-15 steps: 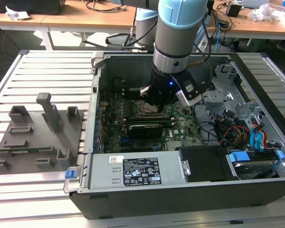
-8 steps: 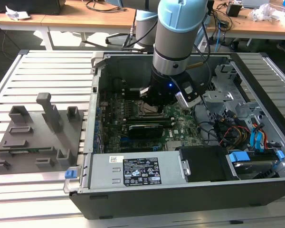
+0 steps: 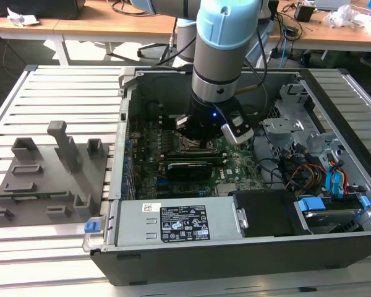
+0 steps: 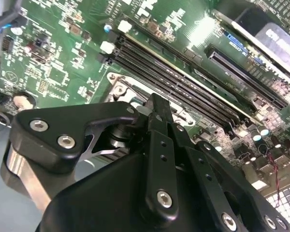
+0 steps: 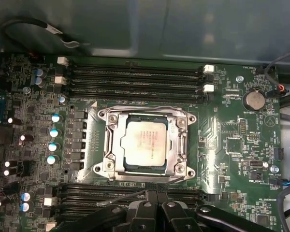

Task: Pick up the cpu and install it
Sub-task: 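Install the second cpu locking lever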

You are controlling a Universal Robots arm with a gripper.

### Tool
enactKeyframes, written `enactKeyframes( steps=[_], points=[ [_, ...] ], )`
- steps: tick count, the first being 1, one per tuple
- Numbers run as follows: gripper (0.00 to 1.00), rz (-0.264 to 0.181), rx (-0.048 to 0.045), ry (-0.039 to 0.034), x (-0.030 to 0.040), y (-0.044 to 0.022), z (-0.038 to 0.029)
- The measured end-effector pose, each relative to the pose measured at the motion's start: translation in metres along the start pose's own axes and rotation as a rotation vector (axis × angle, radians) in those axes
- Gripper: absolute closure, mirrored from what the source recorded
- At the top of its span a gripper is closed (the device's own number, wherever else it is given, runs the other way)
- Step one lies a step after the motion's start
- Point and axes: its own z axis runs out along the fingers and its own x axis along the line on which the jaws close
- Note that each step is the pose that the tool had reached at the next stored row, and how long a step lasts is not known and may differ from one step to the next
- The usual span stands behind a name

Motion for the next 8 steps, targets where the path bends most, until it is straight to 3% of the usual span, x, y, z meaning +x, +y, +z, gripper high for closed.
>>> enactKeyframes(
  steps=[3, 8],
  points=[
    [0.89, 0.000, -0.0023, -0.0001, 0.0088, 0.0006, 0.0049],
    [0.89, 0.000, -0.0025, -0.0001, 0.0142, 0.0002, 0.0091]
  ],
)
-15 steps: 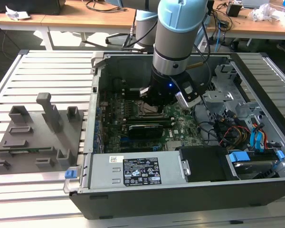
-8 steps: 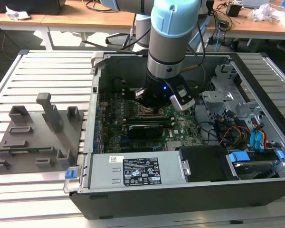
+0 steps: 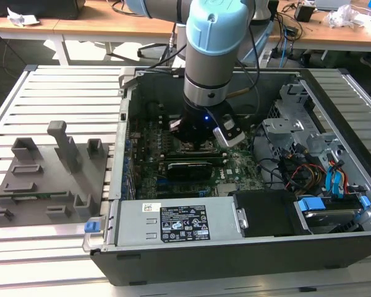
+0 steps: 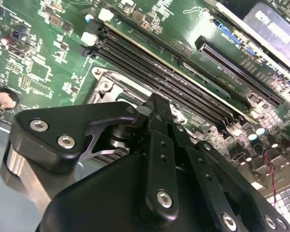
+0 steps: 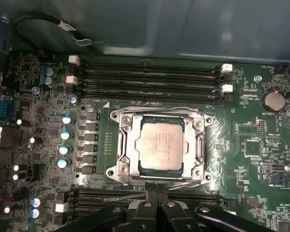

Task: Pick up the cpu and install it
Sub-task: 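Install the second cpu locking lever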

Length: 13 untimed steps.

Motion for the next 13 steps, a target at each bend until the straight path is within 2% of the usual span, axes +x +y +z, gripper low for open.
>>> enactKeyframes(
  steps=[13],
  points=[
    [0.89, 0.000, -0.0002, 0.0000, 0.0127, 0.0001, 0.0038]
  ],
)
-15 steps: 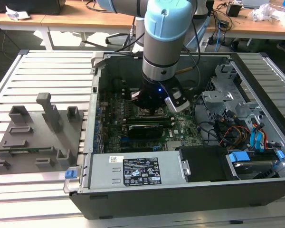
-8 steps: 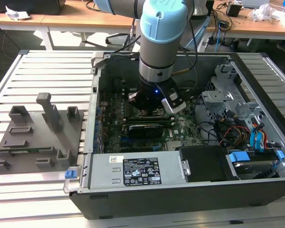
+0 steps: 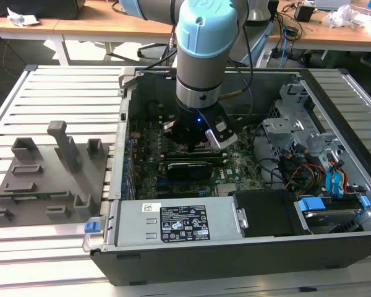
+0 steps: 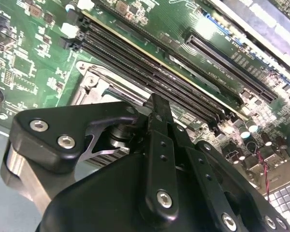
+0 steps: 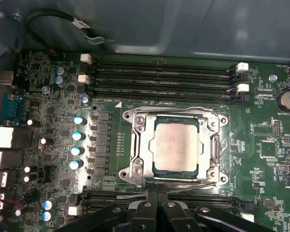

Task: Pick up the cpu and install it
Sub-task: 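Install the second cpu locking lever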

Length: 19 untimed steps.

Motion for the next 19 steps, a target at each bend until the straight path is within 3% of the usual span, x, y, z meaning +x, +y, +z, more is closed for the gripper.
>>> enactKeyframes(
  steps=[5, 12, 19],
  points=[
    [0.89, 0.000, -0.0001, -0.0001, 0.0087, 0.0003, 0.0011],
    [0.89, 0.000, 0.0000, 0.0000, 0.0284, 0.0010, 0.0032],
    [0.89, -0.002, 0.0001, 0.0004, 0.0312, 0.0026, 0.0091]
  ],
)
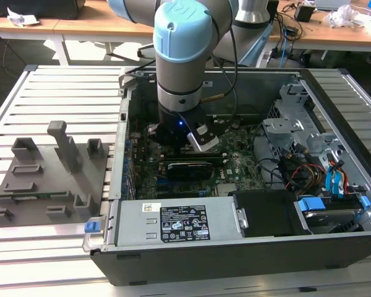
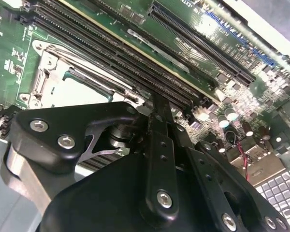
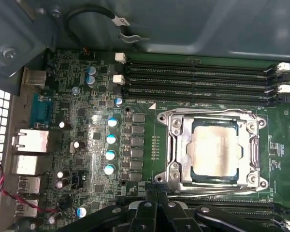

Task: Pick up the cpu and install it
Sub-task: 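Install the second cpu locking lever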

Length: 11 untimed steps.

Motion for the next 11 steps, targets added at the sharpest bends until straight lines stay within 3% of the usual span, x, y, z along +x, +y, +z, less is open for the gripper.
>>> enactKeyframes(
  steps=[2, 8, 11],
  points=[
    [0.89, -0.005, -0.0001, 0.0007, -0.0003, 0.0051, 0.0024],
    [0.89, -0.024, 0.0008, 0.0032, -0.0003, 0.0079, 0.0108],
    [0.89, -0.025, 0.0516, 0.0063, -0.0007, 0.0104, 0.0051]
  ],
)
